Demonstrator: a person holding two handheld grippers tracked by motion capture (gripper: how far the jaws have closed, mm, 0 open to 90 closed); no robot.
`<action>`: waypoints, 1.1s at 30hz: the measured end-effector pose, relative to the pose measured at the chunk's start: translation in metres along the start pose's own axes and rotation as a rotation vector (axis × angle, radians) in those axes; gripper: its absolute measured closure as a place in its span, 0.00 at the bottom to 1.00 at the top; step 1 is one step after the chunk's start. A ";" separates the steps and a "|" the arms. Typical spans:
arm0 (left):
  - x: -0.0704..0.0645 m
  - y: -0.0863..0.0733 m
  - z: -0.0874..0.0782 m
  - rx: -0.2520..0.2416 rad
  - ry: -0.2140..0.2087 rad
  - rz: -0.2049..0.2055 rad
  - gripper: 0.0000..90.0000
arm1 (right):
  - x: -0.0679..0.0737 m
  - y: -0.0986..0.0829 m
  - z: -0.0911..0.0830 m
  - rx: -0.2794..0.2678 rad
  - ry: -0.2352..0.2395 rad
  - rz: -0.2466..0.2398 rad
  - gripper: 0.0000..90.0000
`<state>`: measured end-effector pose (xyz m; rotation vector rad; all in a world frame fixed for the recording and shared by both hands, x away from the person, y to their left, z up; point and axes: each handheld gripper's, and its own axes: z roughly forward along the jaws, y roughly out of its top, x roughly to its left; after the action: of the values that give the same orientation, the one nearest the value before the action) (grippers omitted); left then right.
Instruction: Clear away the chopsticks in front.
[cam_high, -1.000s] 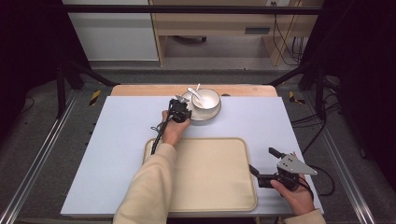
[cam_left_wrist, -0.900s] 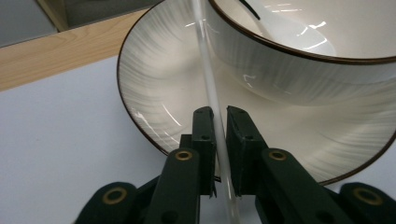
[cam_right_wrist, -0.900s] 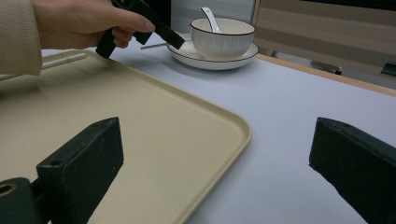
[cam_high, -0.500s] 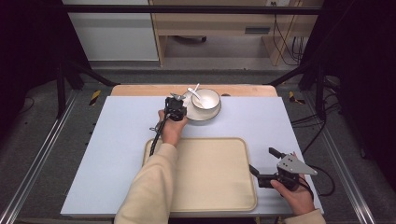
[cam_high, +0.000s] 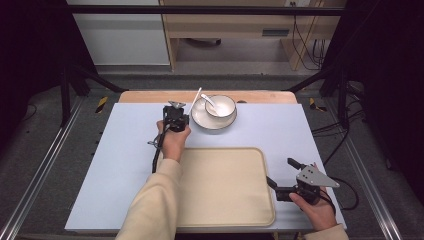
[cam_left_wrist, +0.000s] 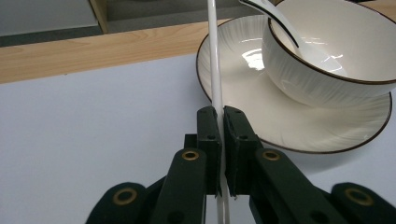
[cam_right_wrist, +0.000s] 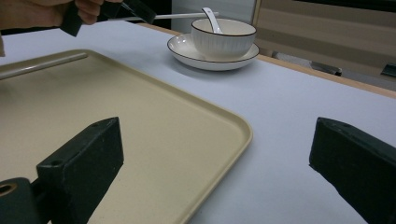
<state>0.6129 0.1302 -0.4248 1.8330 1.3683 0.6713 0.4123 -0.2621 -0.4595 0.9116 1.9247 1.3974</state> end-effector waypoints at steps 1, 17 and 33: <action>0.002 -0.002 -0.003 -0.001 0.002 -0.006 0.95 | 0.000 0.000 0.000 0.000 0.001 0.000 0.03; 0.006 -0.041 -0.069 -0.038 0.031 -0.103 0.95 | 0.001 0.001 -0.002 -0.012 0.004 0.011 0.04; -0.024 -0.092 -0.143 -0.141 0.057 -0.110 0.95 | 0.001 0.002 -0.002 -0.014 0.009 0.017 0.04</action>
<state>0.4434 0.1576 -0.4141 1.6270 1.4110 0.7475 0.4104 -0.2617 -0.4575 0.9195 1.9157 1.4250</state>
